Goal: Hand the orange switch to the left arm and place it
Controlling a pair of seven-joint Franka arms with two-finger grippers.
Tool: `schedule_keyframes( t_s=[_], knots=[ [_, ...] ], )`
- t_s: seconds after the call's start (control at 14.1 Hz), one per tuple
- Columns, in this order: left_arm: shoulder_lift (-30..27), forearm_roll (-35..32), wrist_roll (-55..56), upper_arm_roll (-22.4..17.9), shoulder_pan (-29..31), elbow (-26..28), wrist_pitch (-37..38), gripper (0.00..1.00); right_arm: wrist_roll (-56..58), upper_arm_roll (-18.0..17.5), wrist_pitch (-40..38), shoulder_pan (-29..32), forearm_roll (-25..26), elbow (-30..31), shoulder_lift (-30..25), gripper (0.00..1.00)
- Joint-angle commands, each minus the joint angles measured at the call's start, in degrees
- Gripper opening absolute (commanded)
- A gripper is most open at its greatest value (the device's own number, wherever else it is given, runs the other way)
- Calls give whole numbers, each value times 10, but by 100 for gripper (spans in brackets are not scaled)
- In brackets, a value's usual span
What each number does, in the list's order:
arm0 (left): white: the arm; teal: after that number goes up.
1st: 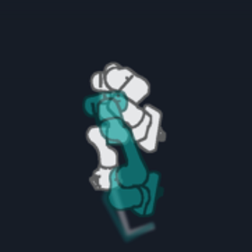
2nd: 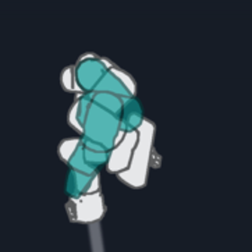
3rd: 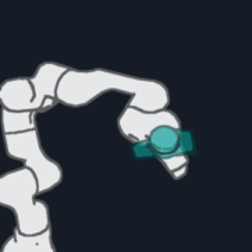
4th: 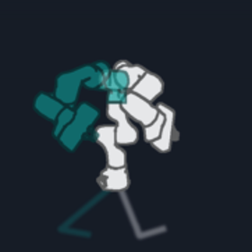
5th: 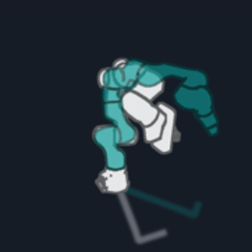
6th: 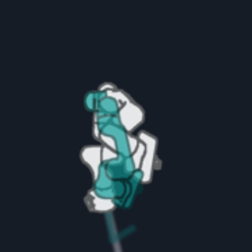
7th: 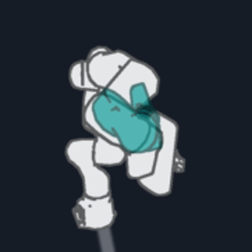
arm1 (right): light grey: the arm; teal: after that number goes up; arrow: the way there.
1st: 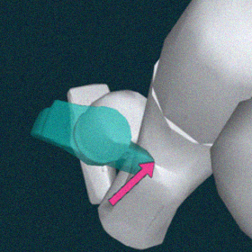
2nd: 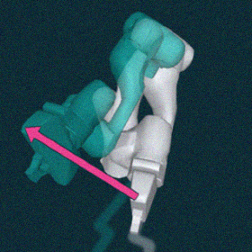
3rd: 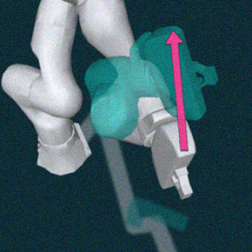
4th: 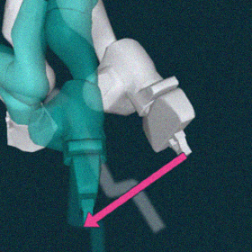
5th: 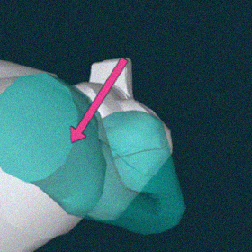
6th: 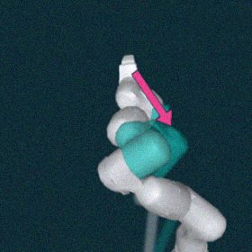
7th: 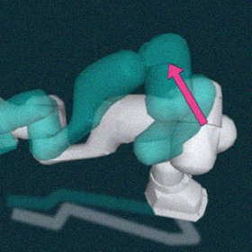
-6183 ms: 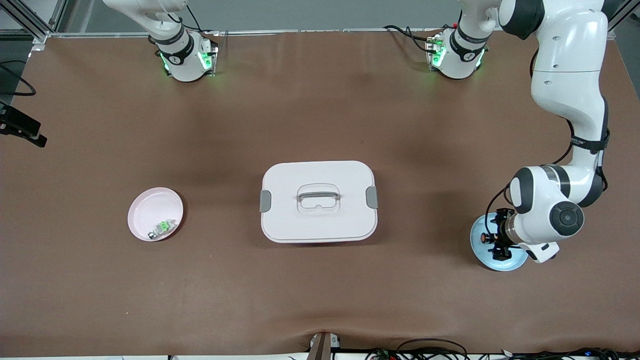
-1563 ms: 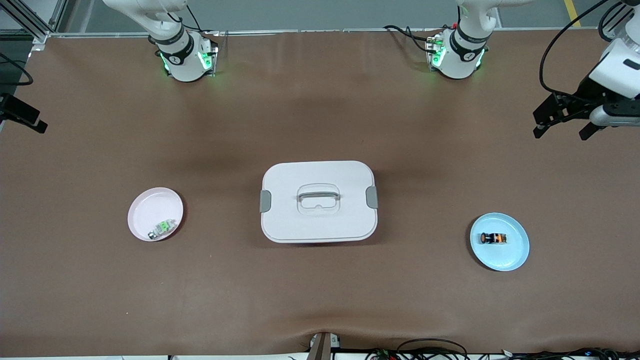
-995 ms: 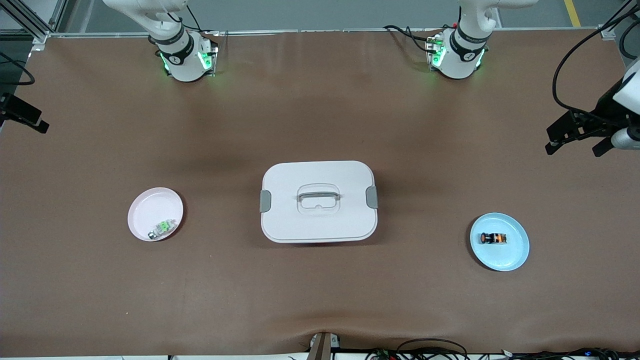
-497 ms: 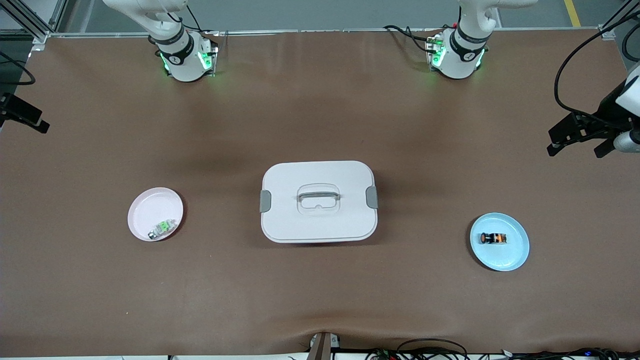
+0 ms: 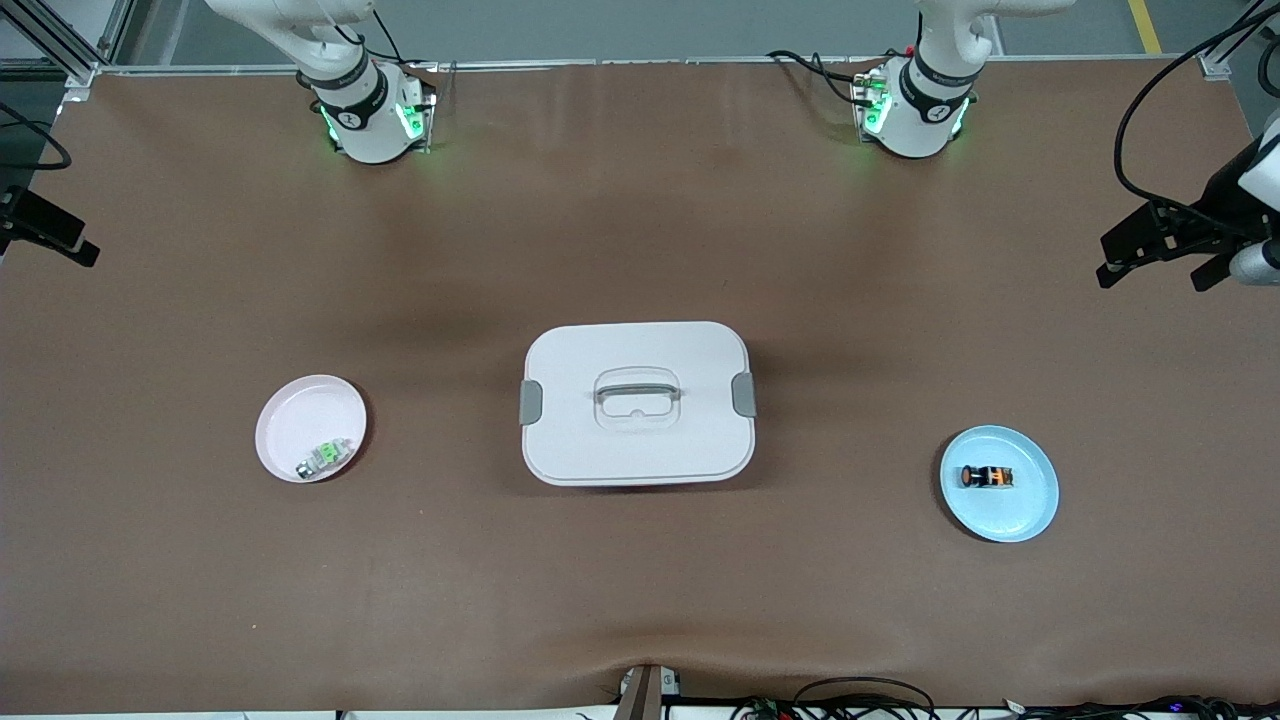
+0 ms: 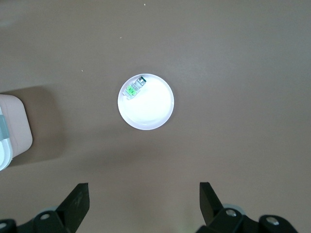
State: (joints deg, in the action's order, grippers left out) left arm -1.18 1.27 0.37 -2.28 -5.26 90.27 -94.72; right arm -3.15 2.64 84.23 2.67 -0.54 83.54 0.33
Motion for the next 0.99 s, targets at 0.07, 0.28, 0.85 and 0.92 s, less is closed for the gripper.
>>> schedule_keyframes(
  t_s=[0.07, 0.28, 0.85, 0.92],
  knots=[
    [6, -4, 1, 6, 0, -5, 14, 100, -6, -6, -2, 8, -8, -4, -7, 100],
    [7, -4, 3, 5, 2, -8, 5, 100, -6, -6, -2, 8, -8, -4, -7, 100],
    [7, -12, 4, 4, 4, -8, -4, 100, -6, -4, -2, 9, -8, -4, -6, 100],
    [7, -12, 4, 4, 4, -8, -4, 100, -6, -4, -1, 8, -8, -4, -6, 100]
  ],
)
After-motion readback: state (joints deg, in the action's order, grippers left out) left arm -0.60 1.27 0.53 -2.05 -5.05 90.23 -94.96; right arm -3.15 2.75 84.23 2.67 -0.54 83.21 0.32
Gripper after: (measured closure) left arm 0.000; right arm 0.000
